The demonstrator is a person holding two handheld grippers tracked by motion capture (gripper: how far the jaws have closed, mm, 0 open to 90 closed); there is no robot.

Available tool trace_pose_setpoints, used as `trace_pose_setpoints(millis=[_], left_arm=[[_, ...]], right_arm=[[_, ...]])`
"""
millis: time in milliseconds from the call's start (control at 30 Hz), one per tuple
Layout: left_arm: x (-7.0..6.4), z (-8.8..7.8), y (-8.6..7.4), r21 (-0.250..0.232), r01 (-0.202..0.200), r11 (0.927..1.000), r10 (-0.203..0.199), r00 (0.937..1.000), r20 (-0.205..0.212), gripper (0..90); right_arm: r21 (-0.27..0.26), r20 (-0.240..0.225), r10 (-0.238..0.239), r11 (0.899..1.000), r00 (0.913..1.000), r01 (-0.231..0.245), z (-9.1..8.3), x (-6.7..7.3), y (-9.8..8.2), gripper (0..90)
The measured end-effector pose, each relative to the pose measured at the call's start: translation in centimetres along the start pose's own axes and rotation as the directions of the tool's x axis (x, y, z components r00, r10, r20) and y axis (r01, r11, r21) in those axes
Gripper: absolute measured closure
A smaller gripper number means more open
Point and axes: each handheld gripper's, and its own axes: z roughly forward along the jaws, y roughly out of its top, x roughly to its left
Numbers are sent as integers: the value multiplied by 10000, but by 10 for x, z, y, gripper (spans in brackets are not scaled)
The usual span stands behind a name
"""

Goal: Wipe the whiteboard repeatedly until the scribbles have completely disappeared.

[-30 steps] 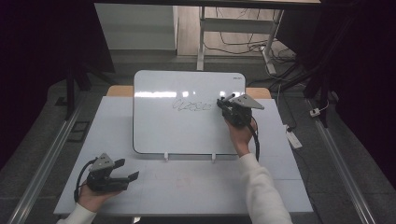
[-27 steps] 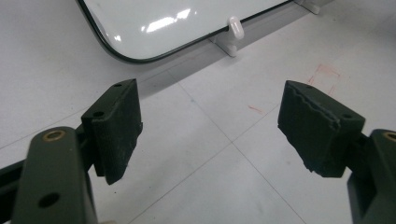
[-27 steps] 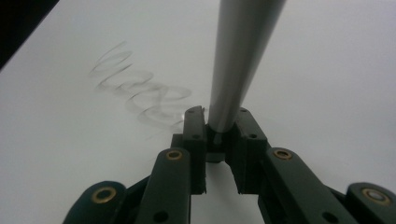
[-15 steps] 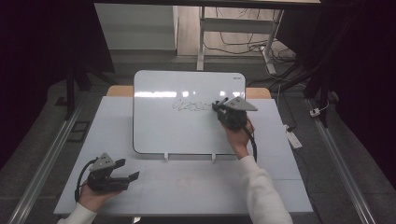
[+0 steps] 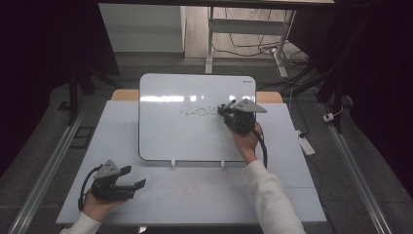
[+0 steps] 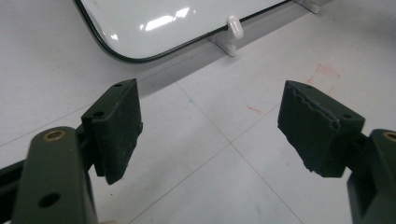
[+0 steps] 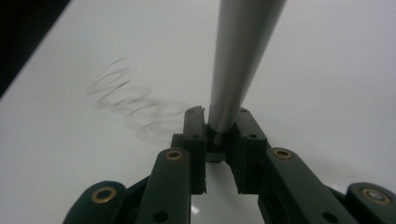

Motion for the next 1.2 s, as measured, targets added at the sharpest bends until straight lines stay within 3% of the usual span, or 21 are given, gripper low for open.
trace_pose_setpoints(millis=[67,167,200,233,300,367,400,433,500,600,633,667,767,800,833,900,967,1000,1100,1167,1200], left_arm=[[0,1,0,25,3,10000,-3,10000,4,222],[-1,-1,0,-14,-36,10000,36,10000,-3,222],[-1,-2,0,-40,-30,10000,30,10000,-1,222],[-1,-2,0,-56,-19,10000,19,10000,-5,222],[0,0,0,-37,24,10000,-23,10000,13,222],[1,1,0,18,32,10000,-32,10000,22,222],[1,1,0,36,22,10000,-22,10000,26,222],[1,1,0,36,22,10000,-22,10000,26,222],[-1,-1,0,-37,-32,10000,32,10000,38,222],[-1,-1,1,-61,-9,10000,9,10000,32,223],[1,1,1,-2,39,10000,-39,10000,46,223],[1,1,0,22,32,10000,-32,10000,51,223],[0,0,0,-37,4,10000,-4,10000,48,223],[-1,-1,1,-64,2,10000,-2,10000,36,223],[0,-1,1,-68,18,10000,-18,10000,38,223],[1,0,1,-22,54,10000,-54,10000,62,223],[1,1,0,-10,44,10000,-43,10000,54,223],[0,0,0,-23,26,10000,-26,10000,64,222],[-1,-1,0,-67,2,10000,-1,10000,44,223],[0,-1,0,-76,10,10000,-9,10000,46,223],[0,-1,1,-68,9,10000,-8,10000,62,223]], right_arm=[[152,-75,-478,9987,9988,480,2,5,-1,772],[-366,601,427,9985,9973,-406,-2,-10,5,772],[-412,567,634,9973,9964,-611,-1,-11,5,771],[-239,445,488,9986,9978,-478,0,-8,4,772],[186,-221,-296,9994,9993,300,3,8,-1,772],[329,-170,-990,9945,9949,996,3,14,-2,772],[186,33,-715,9973,9974,714,3,10,0,772],[-60,396,-99,9999,9992,101,0,2,2,772],[-239,444,387,9990,9983,-376,0,-3,1,772],[220,-161,-649,9976,9978,652,4,15,-2,772],[306,-79,-1078,9937,9941,1080,4,18,-2,771],[252,-37,-954,9951,9954,955,4,15,-1,772],[-306,493,356,9989,9981,-341,1,-3,2,771],[-288,534,345,9990,9980,-330,1,-3,2,771],[-178,504,163,9997,9986,-154,3,2,2,772],[147,-167,-486,9987,9987,489,8,17,0,772],[269,-250,-1006,9945,9946,1013,10,24,-2,771],[219,-231,-826,9963,9963,831,10,21,-1,772],[-396,697,79,9992,9975,-52,7,3,6,772],[-510,731,531,9975,9959,-494,7,0,6,772],[-370,478,403,9986,9980,-385,9,6,5,771]])
